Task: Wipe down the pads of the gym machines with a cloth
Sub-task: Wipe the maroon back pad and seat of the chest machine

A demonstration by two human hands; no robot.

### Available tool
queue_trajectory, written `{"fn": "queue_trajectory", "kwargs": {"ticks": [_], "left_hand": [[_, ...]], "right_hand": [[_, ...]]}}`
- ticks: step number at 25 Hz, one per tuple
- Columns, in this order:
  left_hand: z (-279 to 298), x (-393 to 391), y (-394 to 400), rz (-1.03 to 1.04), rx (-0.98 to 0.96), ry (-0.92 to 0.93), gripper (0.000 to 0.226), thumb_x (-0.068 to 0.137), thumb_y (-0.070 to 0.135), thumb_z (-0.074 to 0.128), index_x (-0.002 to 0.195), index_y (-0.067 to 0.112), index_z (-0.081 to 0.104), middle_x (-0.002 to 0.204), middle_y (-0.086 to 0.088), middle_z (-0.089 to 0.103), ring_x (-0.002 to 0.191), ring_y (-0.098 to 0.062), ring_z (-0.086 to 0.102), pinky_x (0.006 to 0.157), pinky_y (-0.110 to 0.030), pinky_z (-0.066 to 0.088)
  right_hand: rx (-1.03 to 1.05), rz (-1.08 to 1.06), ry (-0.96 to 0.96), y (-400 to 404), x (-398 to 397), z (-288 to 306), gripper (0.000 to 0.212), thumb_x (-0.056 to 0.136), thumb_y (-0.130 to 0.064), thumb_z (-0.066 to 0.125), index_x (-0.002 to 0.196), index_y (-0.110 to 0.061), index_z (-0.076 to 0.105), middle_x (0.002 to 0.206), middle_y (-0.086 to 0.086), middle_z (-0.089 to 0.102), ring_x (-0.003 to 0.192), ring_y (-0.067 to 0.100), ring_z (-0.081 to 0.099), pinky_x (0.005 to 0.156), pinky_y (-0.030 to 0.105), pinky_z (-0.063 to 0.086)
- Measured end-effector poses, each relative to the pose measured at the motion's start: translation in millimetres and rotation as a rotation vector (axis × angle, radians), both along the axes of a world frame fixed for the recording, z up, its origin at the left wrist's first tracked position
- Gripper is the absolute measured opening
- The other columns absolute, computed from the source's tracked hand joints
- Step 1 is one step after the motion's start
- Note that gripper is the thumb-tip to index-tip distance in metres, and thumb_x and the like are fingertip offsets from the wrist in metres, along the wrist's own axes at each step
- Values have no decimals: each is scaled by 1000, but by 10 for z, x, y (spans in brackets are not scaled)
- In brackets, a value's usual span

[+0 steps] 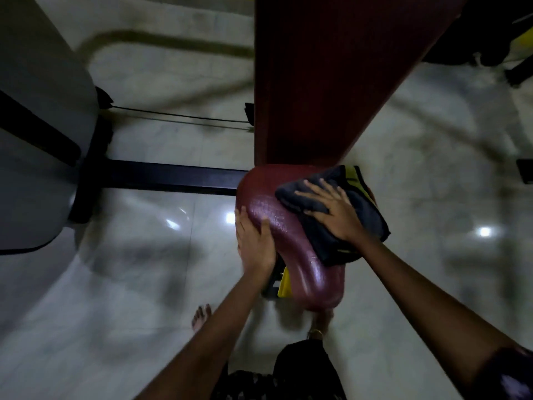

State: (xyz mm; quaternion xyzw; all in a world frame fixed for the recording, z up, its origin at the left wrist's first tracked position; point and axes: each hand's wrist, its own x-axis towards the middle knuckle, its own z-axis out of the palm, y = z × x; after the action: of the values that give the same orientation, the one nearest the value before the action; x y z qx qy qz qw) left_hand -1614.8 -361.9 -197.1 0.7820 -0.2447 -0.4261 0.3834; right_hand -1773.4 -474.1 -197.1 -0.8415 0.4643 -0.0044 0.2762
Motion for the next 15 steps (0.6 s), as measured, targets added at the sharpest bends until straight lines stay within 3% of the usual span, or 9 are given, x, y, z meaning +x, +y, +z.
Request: {"fn": "queue_trajectory", "kwargs": {"ticks": [3,5,8,10,12,15], "left_hand": [[278,-563,7,104,176,27,74,97,34,46,150,8,2,159,-6,2,145,-23,12,117,-44,13],[368,-887,-80,138,344,23,78,97,39,43,150,8,-4,159,-7,0,144,-27,15,115,-48,19],[409,-1177,-91,153,413,-137,73,98,43,34,150,6,-2,158,-11,8,140,-30,25,109,-48,28],[380,-1221,-72,156,413,-268,72,98,46,28,150,5,2,157,-13,14,137,-30,31,107,-45,33],[345,-1253,-115,184,436,-326,72,98,48,27,150,4,5,156,-13,18,136,-28,34,105,-42,36],[335,-1294,-167,218,476,-390,71,97,47,30,150,4,10,156,-11,21,135,-27,37,101,-40,39]], "right_hand": [[-29,-131,114,-274,0,-94,51,96,-45,44,144,-37,29,155,-10,20,146,20,10,114,46,2],[-33,-147,157,-154,-11,-59,54,96,-48,42,146,-35,26,157,-9,14,146,20,6,114,45,-1],[-15,88,51,54,-341,6,70,86,-72,21,146,-35,24,156,-10,15,145,15,4,115,43,-3],[-35,191,19,-50,-533,-71,73,85,-76,10,144,-37,26,153,-12,20,144,15,10,115,46,4],[-70,185,70,-343,-515,-134,66,87,-71,17,144,-39,29,154,-12,21,145,18,13,115,49,8],[-34,1,132,-706,-282,-205,55,94,-55,38,145,-35,32,154,-7,28,142,22,22,113,47,12]]}}
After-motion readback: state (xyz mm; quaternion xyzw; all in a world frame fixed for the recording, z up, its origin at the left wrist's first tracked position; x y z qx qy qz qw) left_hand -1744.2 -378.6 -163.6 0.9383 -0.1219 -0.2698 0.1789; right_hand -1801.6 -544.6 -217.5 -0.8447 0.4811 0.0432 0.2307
